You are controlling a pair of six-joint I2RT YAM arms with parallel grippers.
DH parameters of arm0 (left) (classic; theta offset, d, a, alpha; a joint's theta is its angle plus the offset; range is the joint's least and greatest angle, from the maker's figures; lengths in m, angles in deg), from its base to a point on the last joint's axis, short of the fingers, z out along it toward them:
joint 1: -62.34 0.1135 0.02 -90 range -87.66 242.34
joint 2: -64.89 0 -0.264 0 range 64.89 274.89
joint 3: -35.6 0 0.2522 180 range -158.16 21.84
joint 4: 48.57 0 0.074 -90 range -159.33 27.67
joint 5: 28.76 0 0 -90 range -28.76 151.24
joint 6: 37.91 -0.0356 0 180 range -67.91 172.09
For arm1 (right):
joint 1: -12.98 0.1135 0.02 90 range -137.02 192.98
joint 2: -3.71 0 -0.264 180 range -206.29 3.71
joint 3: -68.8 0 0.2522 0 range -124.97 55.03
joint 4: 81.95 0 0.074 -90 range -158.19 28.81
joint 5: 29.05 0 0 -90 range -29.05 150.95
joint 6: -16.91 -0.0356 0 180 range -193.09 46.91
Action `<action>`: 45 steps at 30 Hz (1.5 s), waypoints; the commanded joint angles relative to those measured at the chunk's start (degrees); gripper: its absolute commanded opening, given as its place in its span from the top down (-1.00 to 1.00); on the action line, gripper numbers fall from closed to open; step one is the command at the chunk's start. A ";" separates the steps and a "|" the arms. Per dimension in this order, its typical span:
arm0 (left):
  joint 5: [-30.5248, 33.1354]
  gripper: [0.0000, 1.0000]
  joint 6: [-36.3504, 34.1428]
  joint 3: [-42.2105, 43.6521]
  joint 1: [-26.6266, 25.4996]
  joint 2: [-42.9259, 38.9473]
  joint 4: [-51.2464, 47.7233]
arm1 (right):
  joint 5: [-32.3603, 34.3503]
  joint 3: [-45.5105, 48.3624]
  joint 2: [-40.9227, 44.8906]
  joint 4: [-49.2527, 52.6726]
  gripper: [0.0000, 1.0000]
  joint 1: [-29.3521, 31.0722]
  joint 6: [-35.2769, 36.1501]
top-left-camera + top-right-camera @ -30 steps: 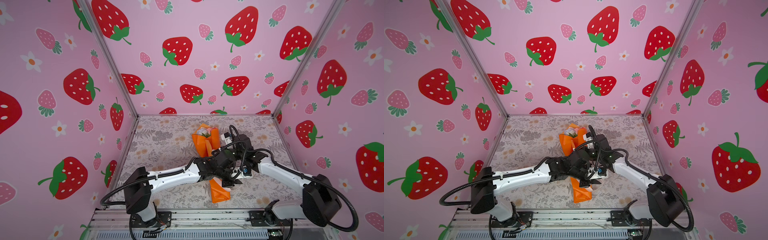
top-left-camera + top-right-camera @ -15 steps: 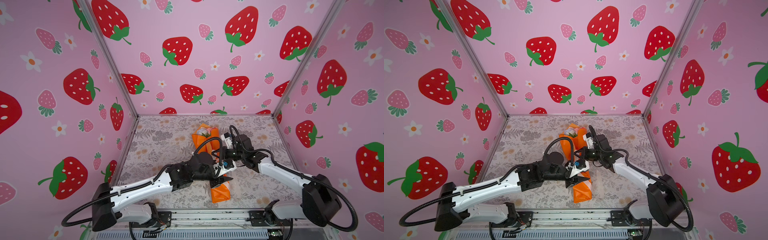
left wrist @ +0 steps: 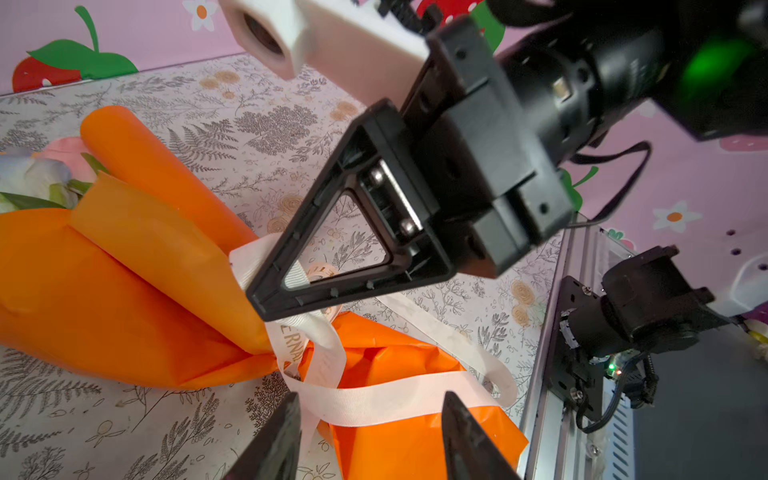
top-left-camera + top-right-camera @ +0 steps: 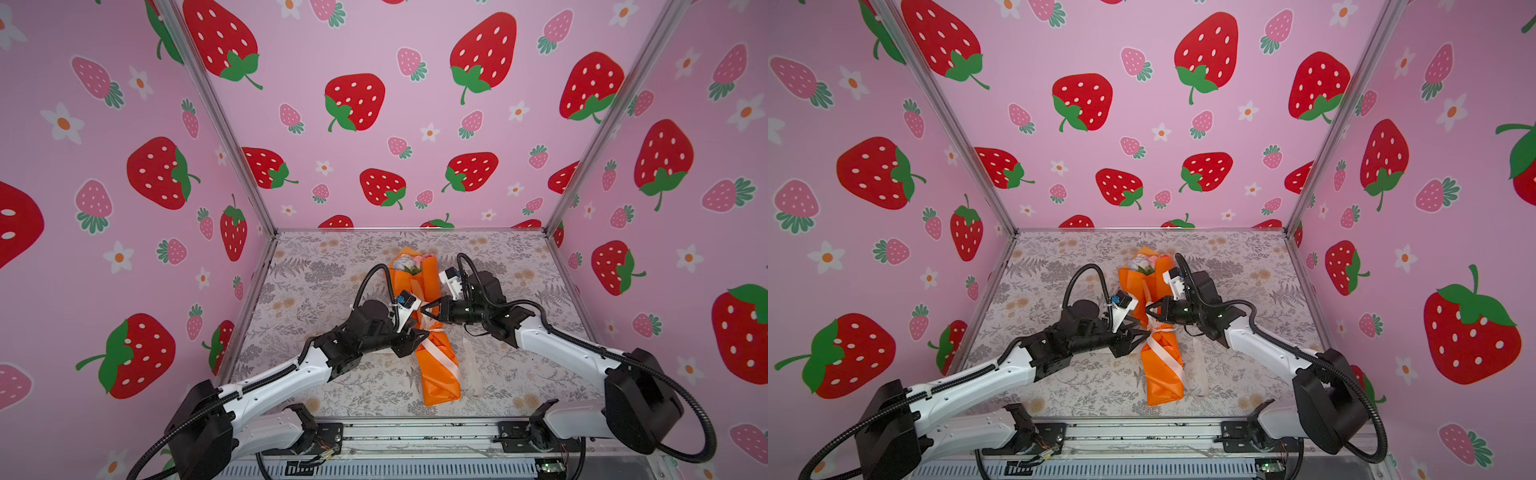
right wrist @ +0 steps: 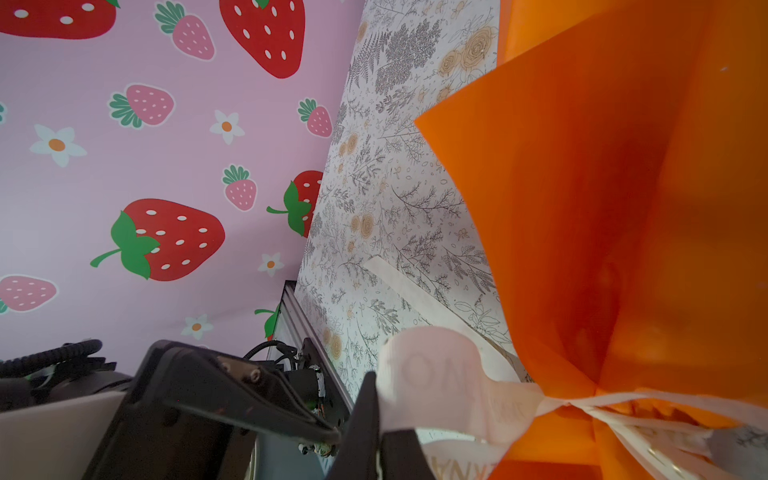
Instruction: Tie the bouquet of fake flowers
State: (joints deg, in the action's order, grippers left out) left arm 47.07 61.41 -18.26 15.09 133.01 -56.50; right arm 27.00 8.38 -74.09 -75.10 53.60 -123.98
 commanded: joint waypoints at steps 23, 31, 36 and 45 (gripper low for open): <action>6.69 0.94 -2.45 -4.78 0.15 7.10 6.73 | 1.77 0.15 3.82 0.00 0.60 2.42 -0.92; 7.26 1.00 0.56 -1.36 0.16 3.49 5.67 | 14.20 2.97 13.22 15.14 0.13 2.40 4.46; 6.89 1.00 1.53 -0.51 0.17 1.98 2.82 | 18.97 8.69 20.30 24.10 0.07 2.38 4.76; 4.73 1.00 3.40 0.44 0.16 2.26 1.29 | 16.98 15.16 28.67 36.23 -0.14 5.79 2.72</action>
State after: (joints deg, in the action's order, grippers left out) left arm 53.04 63.57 -17.97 15.31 135.39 -54.43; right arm 43.39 23.22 -47.32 -44.61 58.45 -120.75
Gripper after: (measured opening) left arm 0.048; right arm 0.563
